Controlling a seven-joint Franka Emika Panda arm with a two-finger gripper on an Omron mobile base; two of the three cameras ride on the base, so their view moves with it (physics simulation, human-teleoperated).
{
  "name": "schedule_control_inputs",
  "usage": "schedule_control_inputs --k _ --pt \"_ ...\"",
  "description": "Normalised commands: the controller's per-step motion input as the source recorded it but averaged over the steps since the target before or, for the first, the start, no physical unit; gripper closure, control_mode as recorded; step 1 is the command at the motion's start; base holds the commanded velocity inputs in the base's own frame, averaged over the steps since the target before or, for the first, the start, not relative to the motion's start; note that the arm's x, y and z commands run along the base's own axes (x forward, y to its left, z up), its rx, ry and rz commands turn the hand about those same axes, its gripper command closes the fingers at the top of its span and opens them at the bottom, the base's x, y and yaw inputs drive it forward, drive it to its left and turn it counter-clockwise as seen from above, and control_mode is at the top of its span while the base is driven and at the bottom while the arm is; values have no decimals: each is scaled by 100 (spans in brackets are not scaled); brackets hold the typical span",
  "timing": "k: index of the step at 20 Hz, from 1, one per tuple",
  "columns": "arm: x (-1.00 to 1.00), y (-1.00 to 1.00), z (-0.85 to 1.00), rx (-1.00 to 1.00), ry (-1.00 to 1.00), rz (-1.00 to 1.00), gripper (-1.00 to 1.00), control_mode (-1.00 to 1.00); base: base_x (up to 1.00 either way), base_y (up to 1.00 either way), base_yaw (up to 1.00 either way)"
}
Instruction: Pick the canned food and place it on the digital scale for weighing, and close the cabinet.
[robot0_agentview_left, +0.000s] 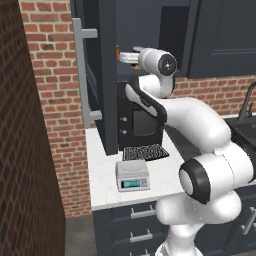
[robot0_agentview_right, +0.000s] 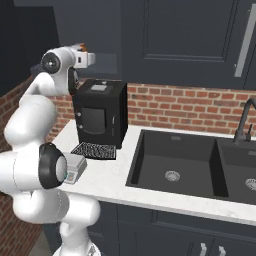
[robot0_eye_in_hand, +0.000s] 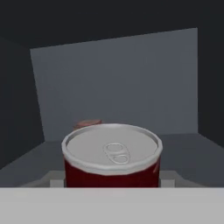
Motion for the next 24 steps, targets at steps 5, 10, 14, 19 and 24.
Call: schedule_control_inputs --k 5,10,14,19,24 --pt "-88 36 0 0 -17 -3 100 -100 0 0 0" --pt "-94 0 0 0 -13 -7 100 -100 0 0 0" --pt "-99 -48 24 4 0 -8 100 -100 0 0 0" --pt "-98 -54 35 8 11 -2 100 -100 0 0 0" --pt "-73 -37 18 3 25 4 100 -100 0 0 0"
